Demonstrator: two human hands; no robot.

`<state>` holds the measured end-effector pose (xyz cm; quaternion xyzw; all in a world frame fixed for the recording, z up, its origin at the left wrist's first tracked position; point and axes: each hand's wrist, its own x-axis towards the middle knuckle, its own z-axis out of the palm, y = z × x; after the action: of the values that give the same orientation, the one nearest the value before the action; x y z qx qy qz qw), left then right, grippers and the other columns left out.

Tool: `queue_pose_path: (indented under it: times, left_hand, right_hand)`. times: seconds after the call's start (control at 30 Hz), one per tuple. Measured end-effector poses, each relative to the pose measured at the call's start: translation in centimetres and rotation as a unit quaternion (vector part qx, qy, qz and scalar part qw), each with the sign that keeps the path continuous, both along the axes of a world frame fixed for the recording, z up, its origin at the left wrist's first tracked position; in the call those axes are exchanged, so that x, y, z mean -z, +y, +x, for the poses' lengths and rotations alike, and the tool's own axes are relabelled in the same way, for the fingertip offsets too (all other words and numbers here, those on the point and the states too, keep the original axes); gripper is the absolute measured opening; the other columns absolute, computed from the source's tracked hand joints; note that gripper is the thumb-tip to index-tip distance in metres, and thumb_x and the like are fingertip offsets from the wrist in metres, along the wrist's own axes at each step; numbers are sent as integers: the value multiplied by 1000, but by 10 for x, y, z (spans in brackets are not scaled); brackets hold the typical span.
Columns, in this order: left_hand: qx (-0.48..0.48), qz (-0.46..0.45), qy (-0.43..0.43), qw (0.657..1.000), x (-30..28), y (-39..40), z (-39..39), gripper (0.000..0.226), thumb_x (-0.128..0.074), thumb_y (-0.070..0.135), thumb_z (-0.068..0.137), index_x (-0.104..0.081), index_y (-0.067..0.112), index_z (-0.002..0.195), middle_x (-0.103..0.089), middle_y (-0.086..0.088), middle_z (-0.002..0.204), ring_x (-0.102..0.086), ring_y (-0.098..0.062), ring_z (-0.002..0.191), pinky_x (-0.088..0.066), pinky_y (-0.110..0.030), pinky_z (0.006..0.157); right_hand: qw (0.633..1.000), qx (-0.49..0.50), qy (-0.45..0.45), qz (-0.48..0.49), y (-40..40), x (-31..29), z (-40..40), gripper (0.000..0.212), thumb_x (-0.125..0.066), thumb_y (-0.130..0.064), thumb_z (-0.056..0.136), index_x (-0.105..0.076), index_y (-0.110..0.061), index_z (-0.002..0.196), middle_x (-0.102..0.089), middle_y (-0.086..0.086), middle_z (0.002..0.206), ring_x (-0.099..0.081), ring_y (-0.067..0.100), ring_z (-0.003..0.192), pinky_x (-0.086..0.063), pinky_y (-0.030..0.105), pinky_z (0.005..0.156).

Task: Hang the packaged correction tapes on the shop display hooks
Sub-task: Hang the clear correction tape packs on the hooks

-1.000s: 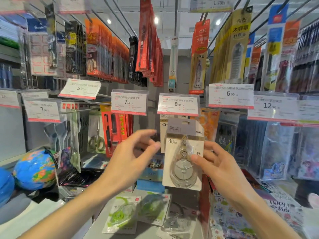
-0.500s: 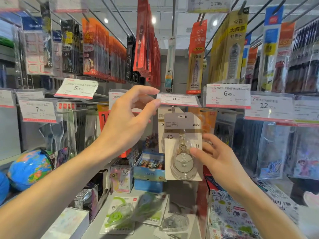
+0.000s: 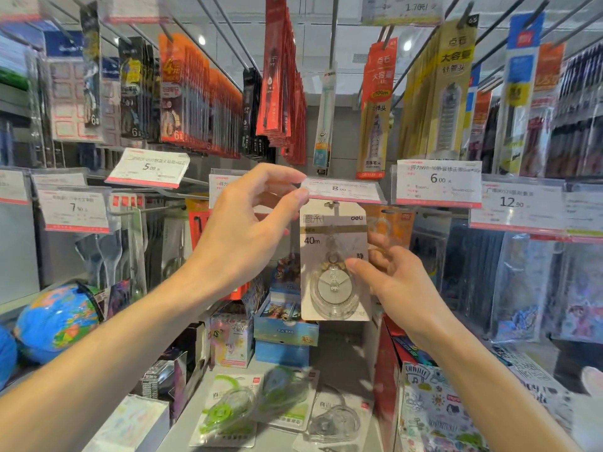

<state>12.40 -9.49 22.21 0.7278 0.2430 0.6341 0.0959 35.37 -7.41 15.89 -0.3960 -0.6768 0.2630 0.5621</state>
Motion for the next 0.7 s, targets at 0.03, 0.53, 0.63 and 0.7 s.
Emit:
queue_pose_path:
  times: [0.03,0.53,0.63,0.7]
  left_hand:
    - [0,-1,0,1000,0,0,0,11,-67,33,98,-68,41,106,-73,17,101,-73,-5,86,-59,-20,65]
    - [-1,-32,-6,999,19,5,1,19,-69,26,98,-66,41,109,-74,18,99,-73,-6,85,-58,-19,64]
    - [5,-48,-16,999,28,5,2,19,-69,27,98,-66,42,109,-76,12,98,-74,-8,83,-57,-18,65]
    - [-2,-56,-19,998,38,6,1,19,-68,27,98,-65,42,110,-76,12,98,-75,-8,83,-57,-18,66]
  right_hand:
    - [1000,2,-4,-2,2,1,0,34,-67,-15,100,-59,-40,121,-80,-22,110,-75,-2,103,-57,11,81]
    - [997,67,-21,39,18,17,-11,63,-58,-11,102,-34,-37,154,-64,-54,93,-71,-14,92,-48,0,69]
    - [997,67,-13,24,22,19,-11,65,-59,-13,103,-33,-37,157,-59,-60,90,-66,-25,90,-47,-2,68]
    - [997,77,-10,21,23,19,-11,65,-61,-15,103,-33,-37,157,-58,-61,88,-61,-30,88,-45,-4,67]
